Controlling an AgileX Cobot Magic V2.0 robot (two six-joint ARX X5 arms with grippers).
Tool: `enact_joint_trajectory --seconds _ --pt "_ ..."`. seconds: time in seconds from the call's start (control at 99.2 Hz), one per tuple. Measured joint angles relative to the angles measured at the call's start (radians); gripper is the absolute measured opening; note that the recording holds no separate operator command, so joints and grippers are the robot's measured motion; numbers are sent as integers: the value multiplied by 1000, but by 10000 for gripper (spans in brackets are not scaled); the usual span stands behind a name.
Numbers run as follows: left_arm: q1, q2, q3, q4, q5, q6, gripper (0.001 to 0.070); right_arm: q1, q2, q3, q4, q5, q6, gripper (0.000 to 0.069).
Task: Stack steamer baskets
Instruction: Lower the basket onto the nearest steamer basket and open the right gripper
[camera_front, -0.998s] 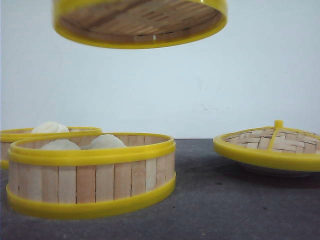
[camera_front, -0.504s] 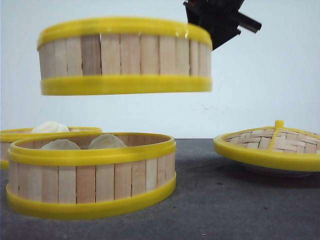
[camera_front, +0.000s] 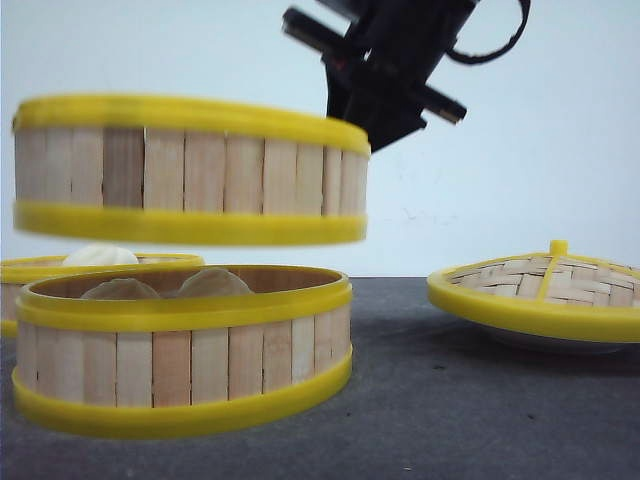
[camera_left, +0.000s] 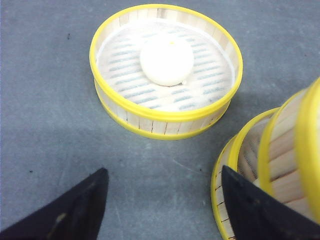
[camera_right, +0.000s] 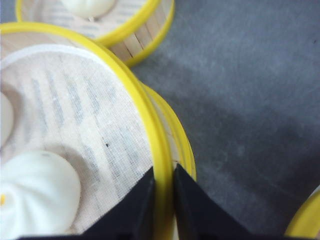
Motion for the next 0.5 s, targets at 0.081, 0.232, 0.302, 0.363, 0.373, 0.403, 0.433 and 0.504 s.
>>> enact_joint_trajectory --seconds 0.081,0.232,0.302,0.363,0.373,0.403,0.433,0.504 --pt "0 0 0 0 0 0 435 3 23 0 10 2 0 34" --pt "0 0 0 0 0 0 435 10 64 0 40 2 0 34" --pt "0 0 0 0 0 0 435 11 79 0 55 3 0 34" --pt "0 0 0 0 0 0 435 11 84 0 68 9 0 34" --pt "0 0 0 0 0 0 435 11 84 0 69 11 0 34" --pt "0 0 0 0 0 0 435 11 87 0 71 18 0 34" --pt "0 0 0 0 0 0 435 11 91 0 75 23 0 34" --pt "0 0 0 0 0 0 435 11 103 0 85 30 1 34"
